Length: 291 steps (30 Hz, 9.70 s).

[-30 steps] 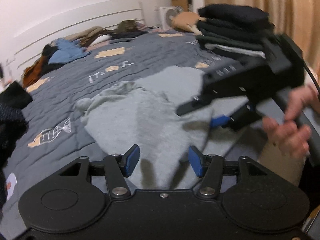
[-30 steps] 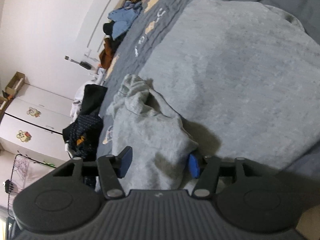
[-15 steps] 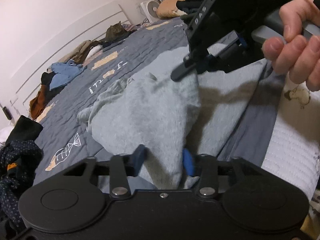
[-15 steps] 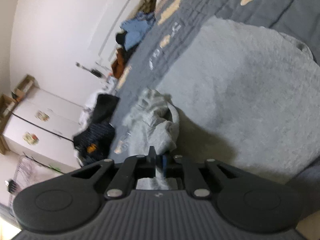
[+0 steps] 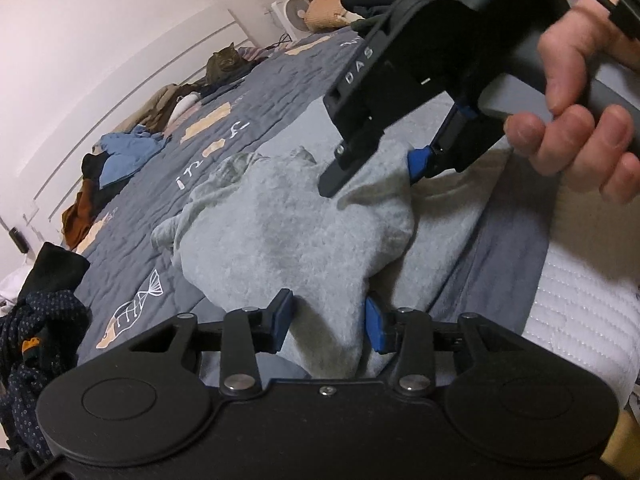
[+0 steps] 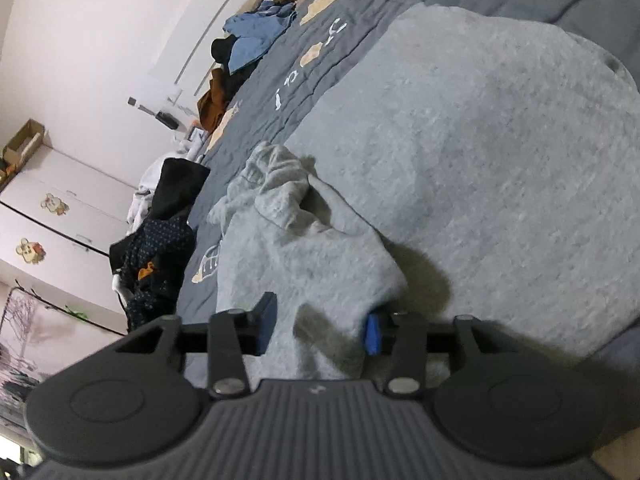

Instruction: Fold clothes

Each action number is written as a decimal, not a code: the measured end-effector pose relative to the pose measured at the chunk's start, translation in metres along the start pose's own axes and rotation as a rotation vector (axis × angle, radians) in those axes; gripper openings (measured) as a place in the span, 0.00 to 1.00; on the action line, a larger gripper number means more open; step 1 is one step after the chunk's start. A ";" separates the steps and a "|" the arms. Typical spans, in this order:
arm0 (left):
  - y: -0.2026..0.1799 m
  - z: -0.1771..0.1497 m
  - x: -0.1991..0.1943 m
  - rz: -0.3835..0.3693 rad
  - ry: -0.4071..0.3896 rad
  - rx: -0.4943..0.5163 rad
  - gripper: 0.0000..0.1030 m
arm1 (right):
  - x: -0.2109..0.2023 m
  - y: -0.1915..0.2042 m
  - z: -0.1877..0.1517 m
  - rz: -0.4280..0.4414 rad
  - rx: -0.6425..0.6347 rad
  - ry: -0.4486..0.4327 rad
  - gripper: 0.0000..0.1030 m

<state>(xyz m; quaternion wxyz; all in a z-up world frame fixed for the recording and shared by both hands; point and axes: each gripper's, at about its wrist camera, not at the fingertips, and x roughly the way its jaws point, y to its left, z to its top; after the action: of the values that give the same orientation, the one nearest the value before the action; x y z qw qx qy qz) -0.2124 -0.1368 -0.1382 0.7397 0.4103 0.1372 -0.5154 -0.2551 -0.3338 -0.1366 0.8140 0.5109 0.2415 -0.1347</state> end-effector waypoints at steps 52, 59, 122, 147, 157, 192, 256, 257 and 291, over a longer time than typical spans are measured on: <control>-0.021 0.032 0.030 -0.076 0.021 0.302 0.08 | -0.115 -0.074 0.034 -0.264 -0.045 -0.196 0.03; -0.025 0.029 0.028 -0.086 0.018 0.318 0.33 | -0.112 -0.082 0.035 -0.286 -0.020 -0.162 0.05; -0.058 0.028 0.026 -0.075 -0.073 0.397 0.13 | -0.151 -0.089 0.033 -0.190 0.092 -0.238 0.37; -0.065 0.030 0.028 -0.073 -0.078 0.433 0.30 | -0.146 -0.090 0.031 -0.203 0.092 -0.216 0.08; -0.040 0.028 0.023 -0.062 -0.012 0.377 0.04 | -0.136 -0.087 0.029 -0.209 0.073 -0.203 0.08; -0.043 0.030 0.022 -0.042 -0.061 0.374 0.30 | -0.126 -0.096 0.021 -0.158 0.167 -0.091 0.43; 0.026 0.037 -0.040 -0.279 -0.177 -0.161 0.51 | -0.155 0.010 0.068 -0.213 -0.340 -0.193 0.40; 0.031 0.039 -0.040 -0.274 -0.191 -0.194 0.52 | -0.147 0.016 0.075 -0.205 -0.373 -0.182 0.40; 0.094 0.053 -0.008 -0.243 -0.246 -0.693 0.63 | -0.012 -0.008 0.131 -0.153 -0.614 0.112 0.40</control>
<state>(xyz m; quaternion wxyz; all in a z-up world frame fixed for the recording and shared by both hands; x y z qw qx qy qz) -0.1452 -0.1587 -0.0565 0.7790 0.0519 0.2611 -0.5677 -0.2354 -0.4551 -0.0890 0.9031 0.2281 0.3530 -0.0880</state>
